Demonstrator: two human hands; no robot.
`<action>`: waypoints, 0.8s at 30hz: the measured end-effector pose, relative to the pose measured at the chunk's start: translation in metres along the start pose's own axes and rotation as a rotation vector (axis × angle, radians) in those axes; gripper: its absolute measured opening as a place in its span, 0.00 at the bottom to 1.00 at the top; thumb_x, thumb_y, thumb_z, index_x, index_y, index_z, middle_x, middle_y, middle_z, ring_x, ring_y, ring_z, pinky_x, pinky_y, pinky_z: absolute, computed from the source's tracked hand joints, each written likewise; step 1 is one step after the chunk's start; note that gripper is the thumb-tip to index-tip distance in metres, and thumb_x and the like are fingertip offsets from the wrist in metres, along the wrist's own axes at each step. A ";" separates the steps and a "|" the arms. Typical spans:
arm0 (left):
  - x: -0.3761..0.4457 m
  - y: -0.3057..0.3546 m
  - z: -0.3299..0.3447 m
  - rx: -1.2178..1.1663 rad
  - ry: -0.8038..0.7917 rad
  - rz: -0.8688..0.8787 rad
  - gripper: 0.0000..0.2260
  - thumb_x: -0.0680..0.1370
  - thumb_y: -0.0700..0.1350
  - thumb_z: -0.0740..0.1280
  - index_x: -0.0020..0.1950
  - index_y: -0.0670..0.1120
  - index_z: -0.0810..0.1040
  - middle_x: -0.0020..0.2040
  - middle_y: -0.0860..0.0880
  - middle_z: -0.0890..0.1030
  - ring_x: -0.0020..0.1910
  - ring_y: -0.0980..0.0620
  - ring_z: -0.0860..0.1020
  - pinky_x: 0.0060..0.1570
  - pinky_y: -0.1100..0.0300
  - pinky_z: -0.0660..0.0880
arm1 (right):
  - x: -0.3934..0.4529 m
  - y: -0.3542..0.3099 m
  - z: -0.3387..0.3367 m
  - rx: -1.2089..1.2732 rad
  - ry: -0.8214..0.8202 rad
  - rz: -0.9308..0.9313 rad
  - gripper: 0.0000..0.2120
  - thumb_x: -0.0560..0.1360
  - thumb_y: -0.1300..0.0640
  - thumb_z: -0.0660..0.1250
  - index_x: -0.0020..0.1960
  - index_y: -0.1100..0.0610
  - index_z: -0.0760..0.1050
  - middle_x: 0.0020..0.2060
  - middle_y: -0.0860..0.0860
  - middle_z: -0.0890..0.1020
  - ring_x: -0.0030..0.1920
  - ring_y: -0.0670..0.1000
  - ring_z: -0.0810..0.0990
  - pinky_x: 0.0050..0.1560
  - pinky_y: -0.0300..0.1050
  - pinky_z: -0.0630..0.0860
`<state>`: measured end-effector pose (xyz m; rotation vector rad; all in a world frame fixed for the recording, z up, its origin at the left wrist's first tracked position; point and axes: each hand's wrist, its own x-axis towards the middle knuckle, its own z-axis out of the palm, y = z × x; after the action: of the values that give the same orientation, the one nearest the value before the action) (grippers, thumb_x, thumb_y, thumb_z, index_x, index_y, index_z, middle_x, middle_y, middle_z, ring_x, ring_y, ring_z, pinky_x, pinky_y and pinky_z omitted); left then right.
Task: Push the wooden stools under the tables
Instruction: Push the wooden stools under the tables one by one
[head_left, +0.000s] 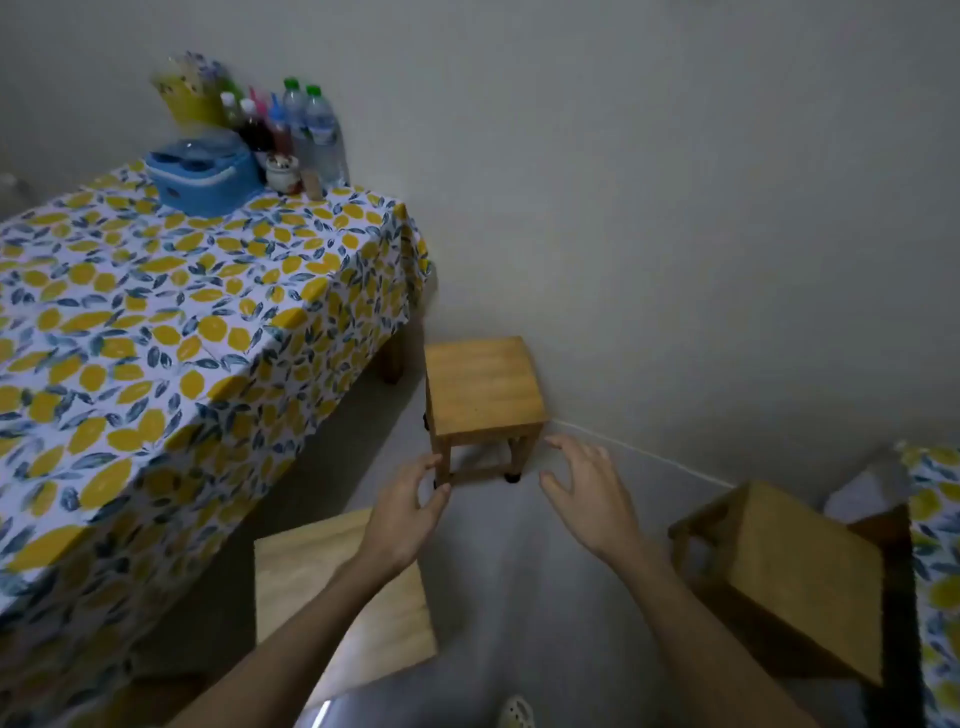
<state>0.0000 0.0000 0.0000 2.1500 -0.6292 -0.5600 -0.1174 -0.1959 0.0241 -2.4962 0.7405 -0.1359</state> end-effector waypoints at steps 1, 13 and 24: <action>0.007 0.006 0.012 -0.008 0.022 -0.007 0.18 0.79 0.49 0.63 0.69 0.50 0.69 0.69 0.50 0.71 0.67 0.54 0.68 0.64 0.59 0.64 | 0.012 0.013 -0.006 -0.005 -0.014 -0.032 0.19 0.77 0.53 0.64 0.67 0.54 0.70 0.63 0.53 0.76 0.65 0.55 0.69 0.59 0.49 0.69; 0.127 -0.006 0.108 -0.078 0.095 -0.287 0.22 0.80 0.49 0.63 0.73 0.49 0.65 0.75 0.49 0.64 0.74 0.51 0.60 0.69 0.60 0.56 | 0.194 0.111 0.017 -0.208 -0.363 -0.298 0.23 0.75 0.53 0.64 0.69 0.56 0.68 0.68 0.53 0.72 0.68 0.58 0.67 0.65 0.56 0.69; 0.300 -0.098 0.219 -0.049 0.068 -0.539 0.32 0.79 0.53 0.61 0.78 0.50 0.48 0.79 0.48 0.47 0.78 0.49 0.46 0.74 0.54 0.49 | 0.390 0.228 0.152 -0.325 -0.643 -0.376 0.28 0.78 0.50 0.63 0.75 0.56 0.60 0.76 0.55 0.59 0.75 0.57 0.56 0.71 0.51 0.61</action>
<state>0.1307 -0.2537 -0.2568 2.2799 0.0139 -0.7704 0.1391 -0.4953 -0.2434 -2.7111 0.0229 0.6739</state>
